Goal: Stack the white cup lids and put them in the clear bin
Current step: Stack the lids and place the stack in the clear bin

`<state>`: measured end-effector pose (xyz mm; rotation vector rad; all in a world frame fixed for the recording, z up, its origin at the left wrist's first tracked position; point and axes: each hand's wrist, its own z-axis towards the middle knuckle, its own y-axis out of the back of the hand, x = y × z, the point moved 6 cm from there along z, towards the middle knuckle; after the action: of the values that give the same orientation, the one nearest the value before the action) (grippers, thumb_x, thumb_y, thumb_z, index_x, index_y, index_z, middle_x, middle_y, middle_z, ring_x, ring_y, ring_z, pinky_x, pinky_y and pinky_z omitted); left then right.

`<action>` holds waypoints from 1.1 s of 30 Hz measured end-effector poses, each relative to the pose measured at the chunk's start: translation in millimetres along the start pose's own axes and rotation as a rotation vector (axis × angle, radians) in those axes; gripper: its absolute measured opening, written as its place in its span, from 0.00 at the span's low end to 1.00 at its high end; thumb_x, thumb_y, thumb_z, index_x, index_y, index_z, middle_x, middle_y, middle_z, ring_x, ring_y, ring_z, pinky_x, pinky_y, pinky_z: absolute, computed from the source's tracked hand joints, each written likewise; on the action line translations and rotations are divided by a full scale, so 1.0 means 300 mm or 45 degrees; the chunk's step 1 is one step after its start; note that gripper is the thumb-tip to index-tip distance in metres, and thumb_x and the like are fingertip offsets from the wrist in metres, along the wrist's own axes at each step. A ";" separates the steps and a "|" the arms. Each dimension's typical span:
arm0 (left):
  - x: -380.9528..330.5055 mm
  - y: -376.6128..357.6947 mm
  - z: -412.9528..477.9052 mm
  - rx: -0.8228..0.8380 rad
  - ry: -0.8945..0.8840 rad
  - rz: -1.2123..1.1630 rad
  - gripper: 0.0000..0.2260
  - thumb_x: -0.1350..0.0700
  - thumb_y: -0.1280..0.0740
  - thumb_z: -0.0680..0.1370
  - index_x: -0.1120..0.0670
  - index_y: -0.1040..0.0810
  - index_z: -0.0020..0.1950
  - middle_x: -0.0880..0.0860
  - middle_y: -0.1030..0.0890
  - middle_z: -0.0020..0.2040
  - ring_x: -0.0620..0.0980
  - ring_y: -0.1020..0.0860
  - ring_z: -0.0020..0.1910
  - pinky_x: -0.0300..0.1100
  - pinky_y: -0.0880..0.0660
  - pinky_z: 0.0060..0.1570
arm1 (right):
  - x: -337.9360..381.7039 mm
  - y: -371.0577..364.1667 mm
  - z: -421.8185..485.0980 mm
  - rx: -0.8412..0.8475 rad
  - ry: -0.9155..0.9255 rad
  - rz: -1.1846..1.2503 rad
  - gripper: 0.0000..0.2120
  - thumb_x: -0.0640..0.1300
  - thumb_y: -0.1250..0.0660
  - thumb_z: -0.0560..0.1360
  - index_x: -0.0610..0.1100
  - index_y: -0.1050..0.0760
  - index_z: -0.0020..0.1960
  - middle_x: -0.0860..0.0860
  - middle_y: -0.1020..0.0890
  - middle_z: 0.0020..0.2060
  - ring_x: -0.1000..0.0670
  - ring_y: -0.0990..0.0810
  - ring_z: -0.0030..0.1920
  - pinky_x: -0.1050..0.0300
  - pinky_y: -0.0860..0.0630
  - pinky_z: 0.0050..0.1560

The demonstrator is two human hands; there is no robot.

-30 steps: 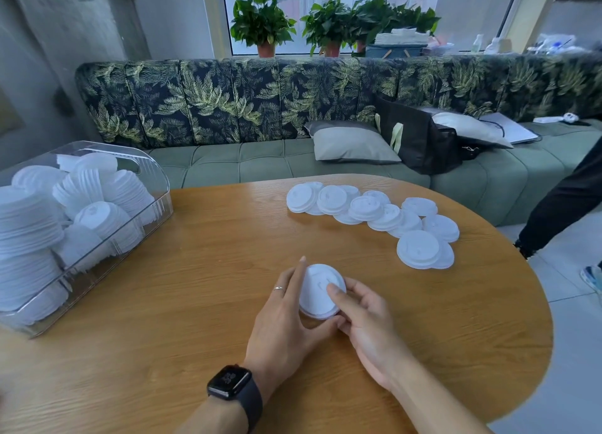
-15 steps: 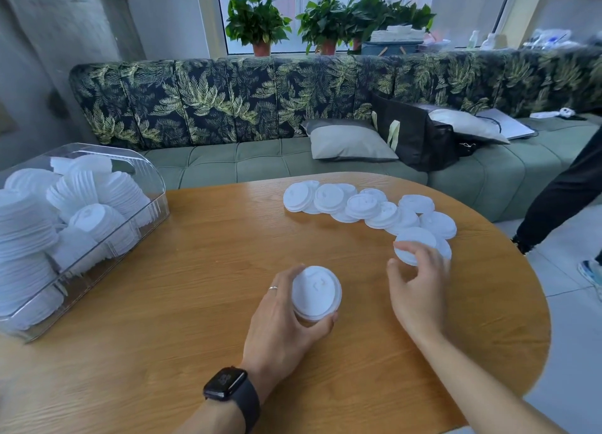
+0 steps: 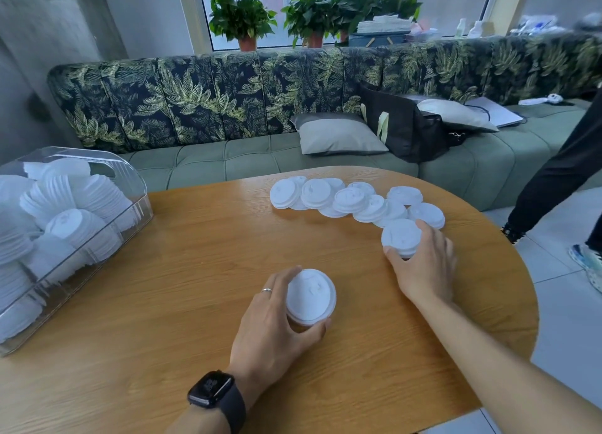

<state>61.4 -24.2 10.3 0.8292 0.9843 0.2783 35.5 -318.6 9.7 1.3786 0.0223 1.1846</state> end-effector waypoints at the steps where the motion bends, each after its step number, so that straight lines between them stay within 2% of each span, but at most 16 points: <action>1: -0.001 -0.001 0.000 -0.002 0.000 0.002 0.38 0.30 0.30 0.68 0.37 0.41 0.74 0.33 0.33 0.69 0.37 0.30 0.64 0.41 0.28 0.63 | 0.000 0.002 -0.002 -0.010 0.001 0.009 0.37 0.56 0.26 0.74 0.45 0.35 0.77 0.46 0.28 0.74 0.41 0.35 0.74 0.44 0.39 0.73; 6: 0.003 0.001 -0.001 -0.013 0.032 -0.003 0.40 0.29 0.30 0.67 0.38 0.41 0.74 0.35 0.31 0.70 0.38 0.29 0.65 0.42 0.28 0.64 | 0.006 0.020 -0.017 -0.040 0.027 0.052 0.36 0.54 0.23 0.71 0.46 0.32 0.74 0.48 0.26 0.72 0.42 0.33 0.72 0.44 0.37 0.71; 12: 0.001 0.001 0.000 0.006 0.049 0.004 0.40 0.28 0.31 0.66 0.37 0.40 0.73 0.36 0.30 0.69 0.40 0.29 0.65 0.43 0.28 0.65 | 0.002 0.034 -0.028 -0.031 0.009 0.248 0.33 0.51 0.20 0.67 0.48 0.29 0.68 0.51 0.21 0.64 0.44 0.28 0.67 0.45 0.35 0.70; 15: 0.000 0.005 -0.001 0.006 0.058 -0.012 0.39 0.28 0.30 0.66 0.38 0.40 0.73 0.35 0.30 0.69 0.39 0.29 0.65 0.41 0.29 0.64 | 0.011 0.044 -0.041 -0.002 -0.002 0.329 0.33 0.52 0.19 0.67 0.50 0.29 0.67 0.53 0.22 0.62 0.47 0.29 0.67 0.44 0.34 0.72; 18: 0.002 0.008 0.001 0.009 0.082 -0.036 0.40 0.28 0.30 0.66 0.38 0.40 0.73 0.35 0.30 0.68 0.38 0.29 0.65 0.40 0.29 0.64 | 0.020 0.045 -0.068 0.039 0.006 0.484 0.34 0.53 0.19 0.66 0.54 0.31 0.67 0.59 0.26 0.59 0.49 0.27 0.66 0.40 0.28 0.68; 21: 0.008 0.016 0.003 -0.044 0.137 -0.110 0.38 0.33 0.26 0.67 0.38 0.38 0.72 0.34 0.29 0.65 0.36 0.29 0.64 0.33 0.31 0.61 | 0.049 0.037 -0.122 0.118 0.052 0.613 0.34 0.53 0.18 0.66 0.57 0.32 0.66 0.59 0.25 0.62 0.52 0.25 0.64 0.45 0.24 0.65; 23: 0.023 0.031 0.004 -0.132 0.197 -0.199 0.37 0.35 0.24 0.67 0.39 0.35 0.71 0.34 0.27 0.63 0.36 0.28 0.63 0.32 0.31 0.59 | 0.083 0.030 -0.177 0.180 0.122 0.682 0.32 0.51 0.18 0.66 0.59 0.31 0.64 0.62 0.23 0.61 0.57 0.24 0.63 0.49 0.23 0.64; 27: 0.065 0.070 0.004 -0.266 0.310 -0.348 0.38 0.37 0.22 0.66 0.44 0.31 0.72 0.38 0.25 0.64 0.38 0.26 0.63 0.44 0.25 0.63 | 0.157 -0.004 -0.291 0.432 0.286 0.696 0.31 0.53 0.18 0.64 0.60 0.30 0.62 0.65 0.21 0.58 0.59 0.21 0.60 0.56 0.23 0.61; 30: 0.083 0.097 -0.008 -0.288 0.320 -0.361 0.37 0.39 0.21 0.67 0.44 0.31 0.71 0.38 0.27 0.65 0.38 0.27 0.63 0.45 0.25 0.65 | 0.194 -0.035 -0.343 0.589 0.390 0.595 0.33 0.58 0.20 0.64 0.60 0.31 0.63 0.63 0.21 0.59 0.58 0.23 0.62 0.56 0.23 0.62; 33: 0.097 0.119 -0.028 -0.287 0.332 -0.357 0.36 0.39 0.22 0.67 0.43 0.32 0.71 0.37 0.28 0.64 0.37 0.28 0.64 0.45 0.26 0.65 | 0.211 -0.052 -0.365 0.663 0.439 0.480 0.35 0.62 0.22 0.63 0.62 0.33 0.65 0.66 0.26 0.61 0.59 0.28 0.65 0.57 0.29 0.67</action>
<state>75.9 19.9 15.7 0.4484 1.2730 0.2538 6.4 -194.6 5.1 1.6524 0.3493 1.8135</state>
